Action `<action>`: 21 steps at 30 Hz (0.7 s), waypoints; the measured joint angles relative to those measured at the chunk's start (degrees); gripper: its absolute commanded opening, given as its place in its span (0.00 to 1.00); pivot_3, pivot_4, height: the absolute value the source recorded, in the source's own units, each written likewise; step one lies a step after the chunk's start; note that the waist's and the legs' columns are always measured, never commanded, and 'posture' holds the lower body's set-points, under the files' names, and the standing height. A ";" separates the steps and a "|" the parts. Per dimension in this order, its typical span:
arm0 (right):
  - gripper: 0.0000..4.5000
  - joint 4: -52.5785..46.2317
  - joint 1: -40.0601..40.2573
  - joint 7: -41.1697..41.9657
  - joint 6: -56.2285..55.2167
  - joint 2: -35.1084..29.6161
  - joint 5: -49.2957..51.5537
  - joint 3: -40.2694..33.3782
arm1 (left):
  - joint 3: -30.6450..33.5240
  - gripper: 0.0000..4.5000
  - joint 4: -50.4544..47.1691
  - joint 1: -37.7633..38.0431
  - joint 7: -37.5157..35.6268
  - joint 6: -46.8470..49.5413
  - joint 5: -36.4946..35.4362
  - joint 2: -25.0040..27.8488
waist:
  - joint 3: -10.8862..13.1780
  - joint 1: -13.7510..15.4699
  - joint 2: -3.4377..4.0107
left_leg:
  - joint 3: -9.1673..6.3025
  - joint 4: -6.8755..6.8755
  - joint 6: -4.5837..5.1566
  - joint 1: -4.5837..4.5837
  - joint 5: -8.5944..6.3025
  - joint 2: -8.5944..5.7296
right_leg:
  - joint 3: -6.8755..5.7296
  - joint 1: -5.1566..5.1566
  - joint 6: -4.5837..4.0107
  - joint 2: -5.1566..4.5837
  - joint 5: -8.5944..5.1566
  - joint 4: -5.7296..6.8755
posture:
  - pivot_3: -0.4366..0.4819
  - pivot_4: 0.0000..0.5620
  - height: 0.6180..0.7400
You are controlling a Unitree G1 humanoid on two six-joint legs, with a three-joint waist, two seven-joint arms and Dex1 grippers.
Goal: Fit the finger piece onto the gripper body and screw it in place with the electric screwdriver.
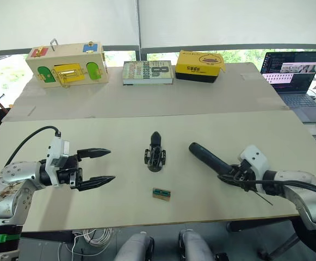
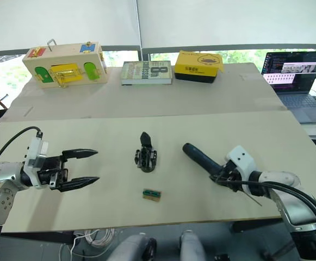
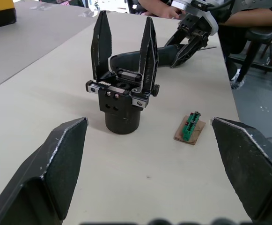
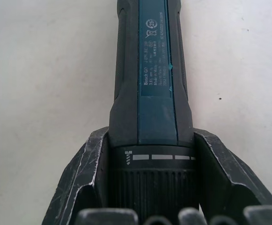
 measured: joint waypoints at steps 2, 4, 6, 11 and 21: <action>0.90 0.48 -0.25 0.74 0.00 0.00 0.12 -0.07 | -0.07 1.00 -0.04 0.10 -0.02 0.12 0.00 0.14 | 0.00 0.00 0.00 | 0.00 0.00 0.00 0.01 0.00 0.01 | 0.00 0.00 0.00 0.00 0.00 0.01 | 0.48 0.27 1.00; 0.99 0.59 -0.53 1.15 0.04 -0.12 0.09 -0.08 | -0.17 1.00 -0.14 0.10 -0.01 0.40 -0.02 0.24 | 0.00 0.01 0.00 | 0.00 0.00 0.00 0.02 0.00 0.01 | 0.00 0.00 0.01 0.00 -0.01 0.02 | 0.48 0.27 1.00; 0.99 0.42 -0.65 1.80 0.55 -0.98 0.16 -0.16 | -0.18 1.00 -0.23 0.10 0.01 0.88 -0.04 0.31 | 0.00 0.01 0.00 | 0.00 0.00 0.00 0.02 0.00 0.01 | 0.00 0.00 0.02 0.00 -0.01 0.02 | 0.48 0.27 1.00; 0.99 -4.53 -2.19 4.59 7.22 -7.35 4.35 -2.71 | -0.25 1.00 -1.45 -0.13 0.27 -0.20 -0.13 -0.23 | 0.00 0.03 0.00 | 0.00 -0.01 0.00 -0.01 0.00 0.01 | 0.00 -0.01 0.01 -0.02 -0.01 -0.01 | 0.48 0.27 1.00; 0.99 -8.63 -19.51 13.30 23.16 -23.85 7.17 6.19 | -2.69 1.00 -2.48 -0.22 -2.50 -2.24 1.02 0.05 | 0.01 -0.33 0.01 | 0.03 -0.01 -0.01 -0.08 -0.01 0.18 | -0.07 -0.06 0.33 -0.04 -0.24 -0.06 | 0.48 0.27 1.00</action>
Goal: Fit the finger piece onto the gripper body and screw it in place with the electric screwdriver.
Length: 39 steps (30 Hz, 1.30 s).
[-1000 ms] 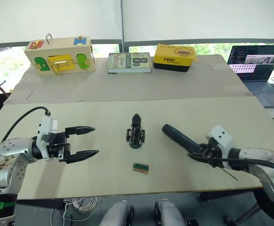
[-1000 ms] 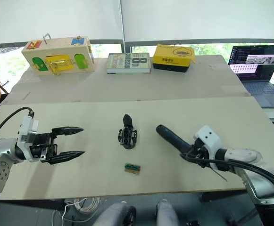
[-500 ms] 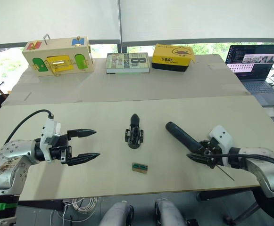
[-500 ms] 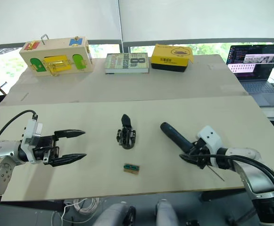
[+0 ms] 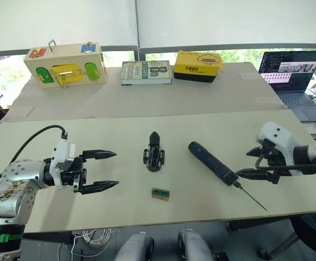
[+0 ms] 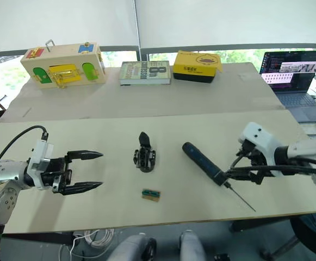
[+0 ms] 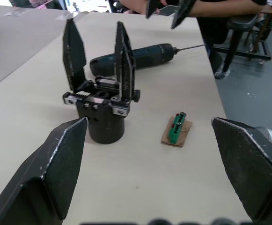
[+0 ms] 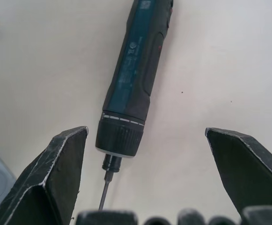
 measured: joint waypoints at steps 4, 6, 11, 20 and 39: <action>0.99 -0.65 -11.35 0.67 11.08 -0.45 -0.50 11.69 | -1.28 1.00 -0.01 0.03 -0.23 -0.25 0.06 -0.48 | 0.00 0.21 -0.01 | 0.03 0.06 0.00 -0.37 0.00 0.05 | -0.03 -0.41 -0.36 0.00 0.22 0.01 | 0.48 0.27 1.00; 0.99 -0.60 -17.37 0.26 16.86 1.13 -0.62 17.76 | -2.02 1.00 0.00 -0.34 -0.03 -0.28 0.16 -0.98 | -0.02 0.25 -0.02 | 0.15 0.14 0.00 -0.76 0.02 0.05 | -0.02 -0.86 -0.49 0.00 0.35 0.07 | 0.48 0.27 1.00; 0.99 2.97 -27.77 -0.74 22.20 5.15 -3.41 31.56 | -3.40 1.00 -0.10 -1.12 0.51 -0.41 0.87 -1.78 | -0.01 0.28 -0.02 | 0.19 0.16 0.02 -0.92 0.02 0.04 | -0.02 -1.01 -0.56 0.00 0.41 0.03 | 0.48 0.27 1.00; 0.99 8.98 -31.00 -0.27 22.04 8.89 -5.32 40.00 | -4.10 1.00 -0.97 0.24 0.84 -0.70 1.29 -2.60 | -0.02 0.26 -0.02 | 0.22 0.16 0.09 -0.90 -0.02 0.03 | -0.02 -1.00 -0.53 0.01 0.43 0.04 | 0.48 0.27 1.00; 0.99 13.77 -29.42 -3.98 19.37 12.87 -9.69 42.31 | -6.57 1.00 -2.21 1.67 0.86 -2.85 1.51 -3.79 | -0.02 0.14 -0.03 | 0.25 0.20 0.00 -0.78 0.07 0.03 | 0.01 -0.97 -0.56 0.08 0.55 0.13 | 0.48 0.27 1.00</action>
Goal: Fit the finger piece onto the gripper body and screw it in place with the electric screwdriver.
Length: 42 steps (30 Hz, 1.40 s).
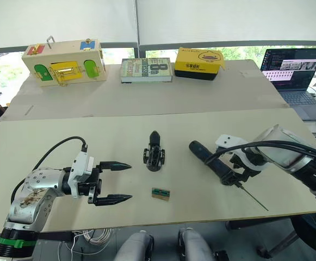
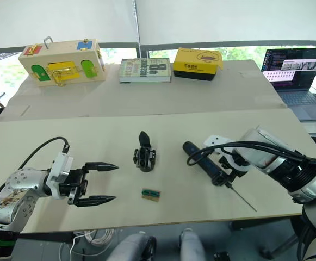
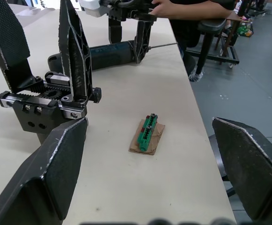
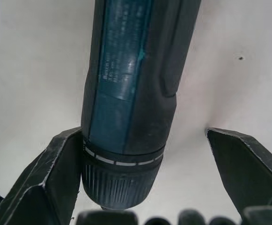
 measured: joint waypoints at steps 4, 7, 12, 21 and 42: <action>0.99 0.48 -0.01 0.03 -0.35 0.45 -0.67 0.25 | -0.24 1.00 0.00 -0.03 0.07 -0.01 0.02 -0.13 | -0.02 -0.03 -0.04 | 0.00 0.02 -0.01 0.07 0.00 0.00 | 0.00 0.07 0.00 0.01 0.03 0.00 | 0.48 0.27 1.00; 0.87 1.10 -0.02 0.04 -0.89 1.24 -1.77 0.60 | -0.26 1.00 0.01 -0.03 0.14 -0.02 0.03 -0.13 | -0.10 -0.12 -0.16 | 0.00 0.02 -0.04 0.14 0.02 0.00 | 0.00 0.12 0.01 0.01 0.07 0.00 | 0.48 0.27 1.00; 0.51 1.81 -0.17 0.53 -2.51 2.04 -3.41 1.28 | -0.27 1.00 0.02 -0.03 0.14 -0.02 0.06 -0.13 | -0.20 -0.31 -0.33 | 0.00 0.03 -0.08 0.20 0.04 0.02 | -0.01 0.14 0.01 0.04 0.10 0.01 | 0.48 0.27 1.00; 0.43 2.70 0.02 4.66 -7.23 0.82 -5.82 2.47 | -0.31 1.00 0.08 -0.06 -0.03 -0.03 0.25 -0.12 | -0.27 -0.38 -0.46 | 0.02 0.03 -0.07 0.27 0.03 0.01 | -0.03 0.14 0.01 0.03 0.10 -0.01 | 0.48 0.27 1.00; 0.43 -25.61 30.62 4.05 -14.72 14.39 34.31 -74.70 | -1.95 1.00 10.19 -3.95 -4.81 -5.95 4.06 -0.06 | -0.15 0.24 -0.25 | 0.28 0.08 0.09 0.13 0.00 0.28 | 0.04 0.17 0.00 0.11 0.31 -0.05 | 0.48 0.27 1.00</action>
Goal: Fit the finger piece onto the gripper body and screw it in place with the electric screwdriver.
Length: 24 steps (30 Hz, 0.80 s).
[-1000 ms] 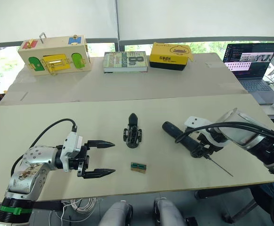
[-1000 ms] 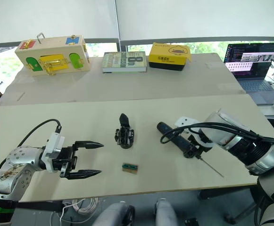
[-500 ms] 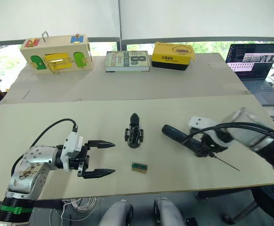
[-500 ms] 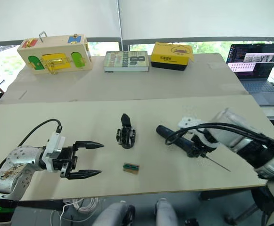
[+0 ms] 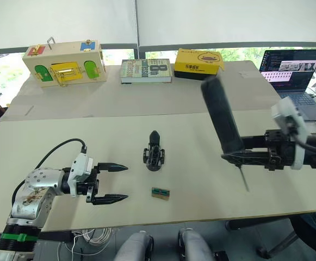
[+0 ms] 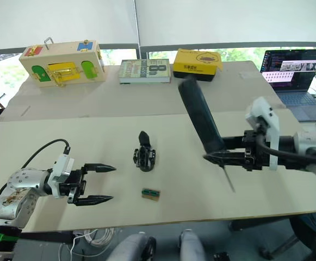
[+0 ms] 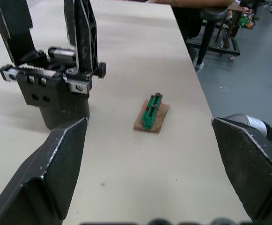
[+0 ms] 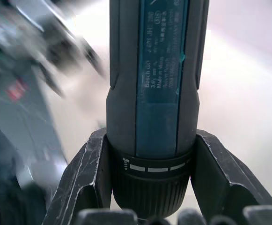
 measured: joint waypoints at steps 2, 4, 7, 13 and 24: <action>0.43 -2.79 1.57 -3.22 -2.27 3.12 3.60 -2.02 | -0.44 1.00 1.28 -0.68 -0.70 -0.92 0.29 -0.06 | 0.00 -0.01 0.01 | 0.05 -0.01 0.01 0.03 0.00 -0.01 | 0.03 -0.02 0.00 -0.01 0.02 0.02 | 0.48 0.27 1.00; 0.43 -7.45 6.39 -5.77 -7.94 7.91 3.29 -0.79 | -1.05 1.00 2.74 -0.92 -1.32 -2.50 1.34 -0.21 | -0.07 0.07 -0.11 | 0.05 -0.03 0.02 0.03 0.01 0.02 | -0.05 -0.05 -0.01 0.00 0.01 0.01 | 0.48 0.27 1.00; 0.43 -10.44 11.34 -4.25 -18.87 11.98 -2.36 6.16 | -2.11 1.00 3.80 -0.97 -1.43 -3.81 2.65 -1.41 | -0.06 -0.05 -0.06 | 0.19 -0.02 0.03 0.05 0.01 0.00 | -0.01 -0.08 -0.01 0.00 0.02 0.04 | 0.48 0.27 1.00; 0.43 -6.63 14.12 0.08 -40.15 18.05 -14.66 21.09 | -6.01 1.00 5.25 -1.00 1.29 -6.78 7.45 -5.09 | -0.07 -0.23 -0.10 | 0.27 -0.02 -0.09 0.32 0.04 0.04 | -0.03 0.05 -0.05 0.05 0.15 0.03 | 0.48 0.27 1.00; 0.43 4.29 11.64 5.07 -52.26 20.65 -17.27 30.89 | -11.36 1.00 5.33 -1.91 9.45 -7.66 14.00 -10.16 | -0.08 -0.14 -0.10 | 0.26 -0.03 -0.12 0.32 0.06 0.08 | -0.04 0.02 -0.16 0.11 0.21 0.04 | 0.48 0.27 1.00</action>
